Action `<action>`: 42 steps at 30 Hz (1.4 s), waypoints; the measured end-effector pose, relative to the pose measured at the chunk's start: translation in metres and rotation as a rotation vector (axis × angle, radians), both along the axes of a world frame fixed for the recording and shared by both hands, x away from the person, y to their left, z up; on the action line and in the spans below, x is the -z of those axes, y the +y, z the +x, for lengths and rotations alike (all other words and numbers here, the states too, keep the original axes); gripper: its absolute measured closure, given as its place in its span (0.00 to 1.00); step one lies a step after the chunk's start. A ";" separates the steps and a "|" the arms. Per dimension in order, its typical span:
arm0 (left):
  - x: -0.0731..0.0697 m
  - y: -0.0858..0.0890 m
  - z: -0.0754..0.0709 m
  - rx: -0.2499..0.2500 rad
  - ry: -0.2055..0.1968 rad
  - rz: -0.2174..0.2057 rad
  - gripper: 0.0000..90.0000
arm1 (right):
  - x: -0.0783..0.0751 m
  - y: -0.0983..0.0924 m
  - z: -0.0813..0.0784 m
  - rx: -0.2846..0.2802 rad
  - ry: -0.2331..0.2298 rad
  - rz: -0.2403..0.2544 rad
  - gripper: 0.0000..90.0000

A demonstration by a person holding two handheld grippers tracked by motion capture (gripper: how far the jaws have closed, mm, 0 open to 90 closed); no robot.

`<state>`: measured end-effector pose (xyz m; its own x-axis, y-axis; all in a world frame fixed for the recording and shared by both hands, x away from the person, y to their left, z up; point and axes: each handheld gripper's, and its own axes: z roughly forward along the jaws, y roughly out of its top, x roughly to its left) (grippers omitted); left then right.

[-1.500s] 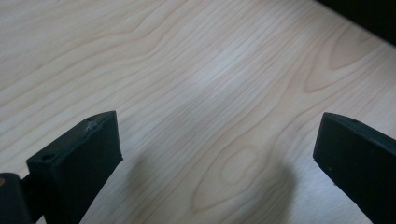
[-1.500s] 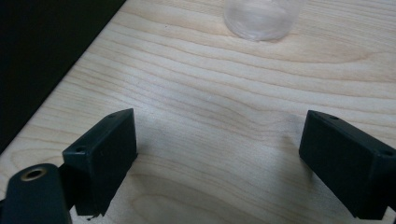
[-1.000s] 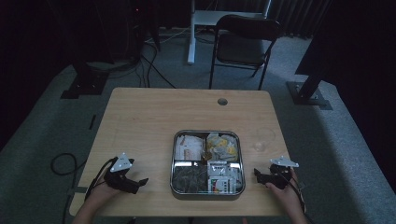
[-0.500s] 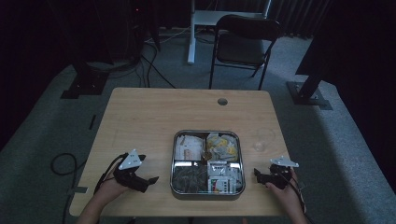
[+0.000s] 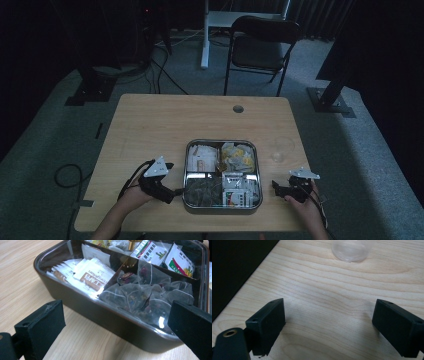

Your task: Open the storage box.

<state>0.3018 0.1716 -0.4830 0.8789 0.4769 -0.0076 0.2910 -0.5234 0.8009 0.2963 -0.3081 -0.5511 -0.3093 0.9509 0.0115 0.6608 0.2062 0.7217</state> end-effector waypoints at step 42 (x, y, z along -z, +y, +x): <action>-0.008 -0.082 0.028 0.107 0.000 0.022 0.02 | 0.000 0.000 0.000 0.000 -0.001 0.000 0.12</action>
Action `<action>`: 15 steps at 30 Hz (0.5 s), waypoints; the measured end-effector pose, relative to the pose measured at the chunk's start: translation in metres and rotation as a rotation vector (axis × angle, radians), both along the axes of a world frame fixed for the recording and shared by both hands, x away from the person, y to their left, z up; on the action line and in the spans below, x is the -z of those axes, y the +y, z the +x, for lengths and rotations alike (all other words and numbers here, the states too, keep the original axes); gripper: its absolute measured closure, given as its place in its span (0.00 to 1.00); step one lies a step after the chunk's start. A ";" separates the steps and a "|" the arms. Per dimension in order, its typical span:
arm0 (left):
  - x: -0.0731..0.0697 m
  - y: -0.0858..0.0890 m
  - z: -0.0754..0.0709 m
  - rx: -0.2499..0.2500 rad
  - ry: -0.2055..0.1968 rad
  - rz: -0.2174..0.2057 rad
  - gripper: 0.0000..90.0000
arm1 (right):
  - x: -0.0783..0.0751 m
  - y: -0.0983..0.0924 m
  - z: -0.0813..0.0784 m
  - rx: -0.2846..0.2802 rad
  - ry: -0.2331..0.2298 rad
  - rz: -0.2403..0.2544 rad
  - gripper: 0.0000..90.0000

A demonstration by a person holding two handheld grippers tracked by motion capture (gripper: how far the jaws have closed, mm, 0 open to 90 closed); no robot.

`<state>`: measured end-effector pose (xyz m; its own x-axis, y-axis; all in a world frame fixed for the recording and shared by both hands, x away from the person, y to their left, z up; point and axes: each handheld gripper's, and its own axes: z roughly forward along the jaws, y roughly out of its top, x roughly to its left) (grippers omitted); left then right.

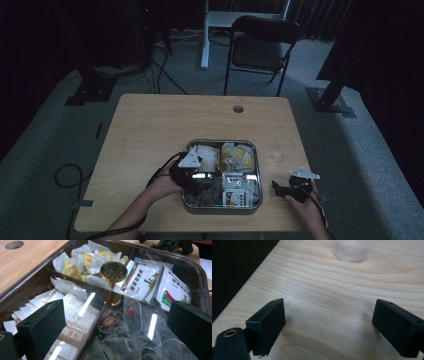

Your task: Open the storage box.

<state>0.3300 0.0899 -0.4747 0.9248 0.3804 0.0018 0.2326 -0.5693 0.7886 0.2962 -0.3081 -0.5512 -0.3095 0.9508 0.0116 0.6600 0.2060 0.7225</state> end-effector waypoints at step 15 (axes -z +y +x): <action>-0.001 -0.027 0.013 0.021 0.013 0.036 0.02 | 0.000 0.000 0.000 0.000 0.000 0.000 0.12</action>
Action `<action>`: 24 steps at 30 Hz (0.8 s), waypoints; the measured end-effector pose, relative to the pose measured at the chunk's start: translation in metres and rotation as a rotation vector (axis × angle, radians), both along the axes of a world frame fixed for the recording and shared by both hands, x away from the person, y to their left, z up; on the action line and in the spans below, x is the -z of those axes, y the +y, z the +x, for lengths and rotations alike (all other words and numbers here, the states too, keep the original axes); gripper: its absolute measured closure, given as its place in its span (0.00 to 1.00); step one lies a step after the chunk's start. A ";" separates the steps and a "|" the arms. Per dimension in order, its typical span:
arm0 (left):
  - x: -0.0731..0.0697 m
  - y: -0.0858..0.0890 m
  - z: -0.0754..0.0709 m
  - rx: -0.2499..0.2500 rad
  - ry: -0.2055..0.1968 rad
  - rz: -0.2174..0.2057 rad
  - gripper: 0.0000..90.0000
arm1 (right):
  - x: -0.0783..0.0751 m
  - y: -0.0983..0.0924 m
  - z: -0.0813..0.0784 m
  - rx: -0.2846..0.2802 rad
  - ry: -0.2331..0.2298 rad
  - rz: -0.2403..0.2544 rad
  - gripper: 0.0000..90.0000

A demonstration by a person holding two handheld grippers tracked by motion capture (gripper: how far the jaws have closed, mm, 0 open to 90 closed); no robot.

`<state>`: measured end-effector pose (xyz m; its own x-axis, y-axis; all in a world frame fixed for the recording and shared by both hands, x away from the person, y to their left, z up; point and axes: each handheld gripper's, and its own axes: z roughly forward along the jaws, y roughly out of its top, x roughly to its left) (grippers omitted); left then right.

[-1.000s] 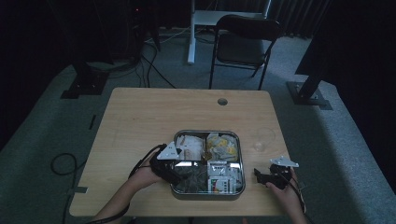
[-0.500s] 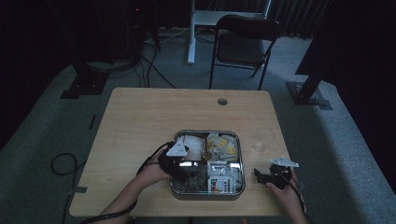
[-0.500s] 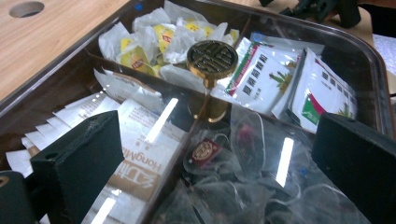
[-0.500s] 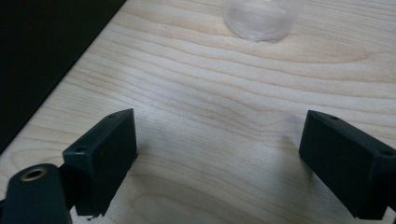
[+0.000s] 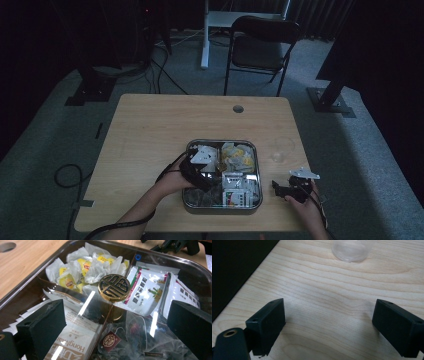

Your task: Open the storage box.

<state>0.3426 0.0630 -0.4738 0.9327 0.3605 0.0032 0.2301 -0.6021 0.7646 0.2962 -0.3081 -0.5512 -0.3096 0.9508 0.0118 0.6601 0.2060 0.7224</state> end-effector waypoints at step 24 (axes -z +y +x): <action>0.002 -0.030 0.007 0.001 -0.021 0.074 0.49 | 0.000 0.000 0.000 0.001 0.000 0.001 0.12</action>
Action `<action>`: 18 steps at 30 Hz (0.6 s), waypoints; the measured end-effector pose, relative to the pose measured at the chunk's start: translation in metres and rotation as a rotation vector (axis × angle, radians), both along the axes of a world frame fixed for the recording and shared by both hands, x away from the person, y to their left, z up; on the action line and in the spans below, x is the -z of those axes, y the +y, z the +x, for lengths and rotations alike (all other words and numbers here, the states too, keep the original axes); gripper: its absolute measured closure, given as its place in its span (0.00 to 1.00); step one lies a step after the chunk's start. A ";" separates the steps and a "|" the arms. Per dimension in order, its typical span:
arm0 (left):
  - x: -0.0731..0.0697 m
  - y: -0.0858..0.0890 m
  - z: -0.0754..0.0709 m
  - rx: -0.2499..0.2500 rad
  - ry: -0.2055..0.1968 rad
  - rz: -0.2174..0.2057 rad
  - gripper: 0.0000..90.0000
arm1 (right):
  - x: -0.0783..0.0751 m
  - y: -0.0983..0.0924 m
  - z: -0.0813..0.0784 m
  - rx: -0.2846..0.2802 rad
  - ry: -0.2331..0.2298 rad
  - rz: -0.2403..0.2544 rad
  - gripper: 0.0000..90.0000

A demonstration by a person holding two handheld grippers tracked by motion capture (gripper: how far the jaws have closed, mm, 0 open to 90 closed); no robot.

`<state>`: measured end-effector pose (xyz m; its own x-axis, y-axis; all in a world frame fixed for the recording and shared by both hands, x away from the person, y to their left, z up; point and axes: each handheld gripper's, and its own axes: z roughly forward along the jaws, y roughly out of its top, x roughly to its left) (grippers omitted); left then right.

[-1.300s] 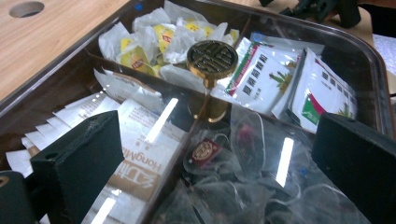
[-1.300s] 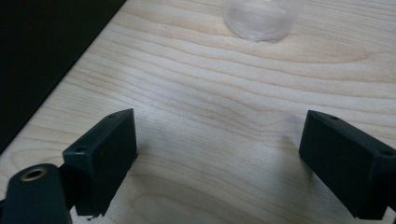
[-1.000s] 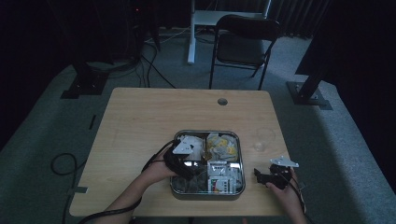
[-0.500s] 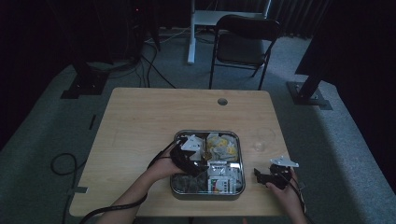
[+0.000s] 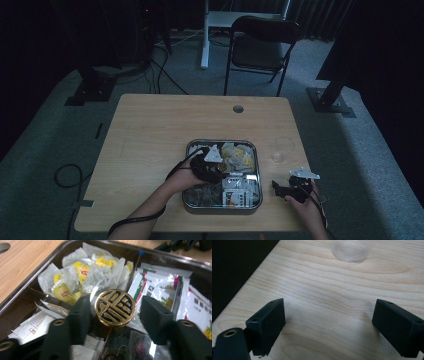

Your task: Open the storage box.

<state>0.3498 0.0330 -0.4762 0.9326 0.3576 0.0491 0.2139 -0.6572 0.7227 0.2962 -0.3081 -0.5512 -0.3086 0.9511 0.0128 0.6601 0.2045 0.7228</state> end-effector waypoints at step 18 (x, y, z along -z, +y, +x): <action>-0.010 0.000 0.000 -0.026 -0.005 -0.003 0.65 | 0.000 0.000 0.000 -0.001 0.000 -0.001 0.12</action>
